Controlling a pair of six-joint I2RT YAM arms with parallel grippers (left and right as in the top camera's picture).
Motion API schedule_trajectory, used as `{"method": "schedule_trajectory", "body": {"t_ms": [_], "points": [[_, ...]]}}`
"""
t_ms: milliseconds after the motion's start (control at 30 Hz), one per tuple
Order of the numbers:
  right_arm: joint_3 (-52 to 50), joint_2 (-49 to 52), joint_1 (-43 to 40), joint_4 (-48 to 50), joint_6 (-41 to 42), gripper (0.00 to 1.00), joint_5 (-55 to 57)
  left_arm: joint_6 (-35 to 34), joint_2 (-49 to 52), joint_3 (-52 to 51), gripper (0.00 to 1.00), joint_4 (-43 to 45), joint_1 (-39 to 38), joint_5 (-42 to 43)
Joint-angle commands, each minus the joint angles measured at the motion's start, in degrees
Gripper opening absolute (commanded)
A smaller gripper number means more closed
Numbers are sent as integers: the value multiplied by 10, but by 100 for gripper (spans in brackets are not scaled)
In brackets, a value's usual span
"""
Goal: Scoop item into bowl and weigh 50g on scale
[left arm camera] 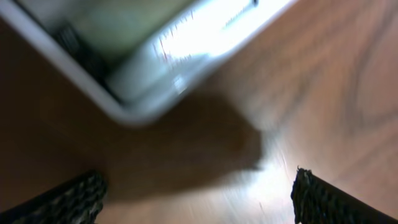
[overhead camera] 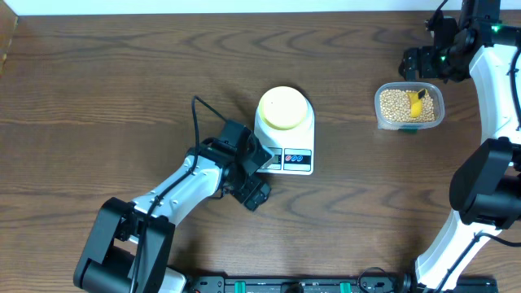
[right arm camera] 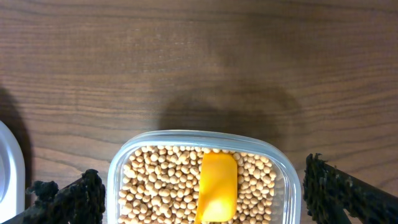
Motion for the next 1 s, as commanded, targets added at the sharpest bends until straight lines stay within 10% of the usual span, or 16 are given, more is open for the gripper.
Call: {"method": "schedule_trajectory", "body": {"t_ms": [0,967], "points": [[5,1,0,0,2,99,0,-1,-14,47,98,-50,3,3],[5,1,0,0,2,99,0,282,140,288,98,-280,-120,48]]}}
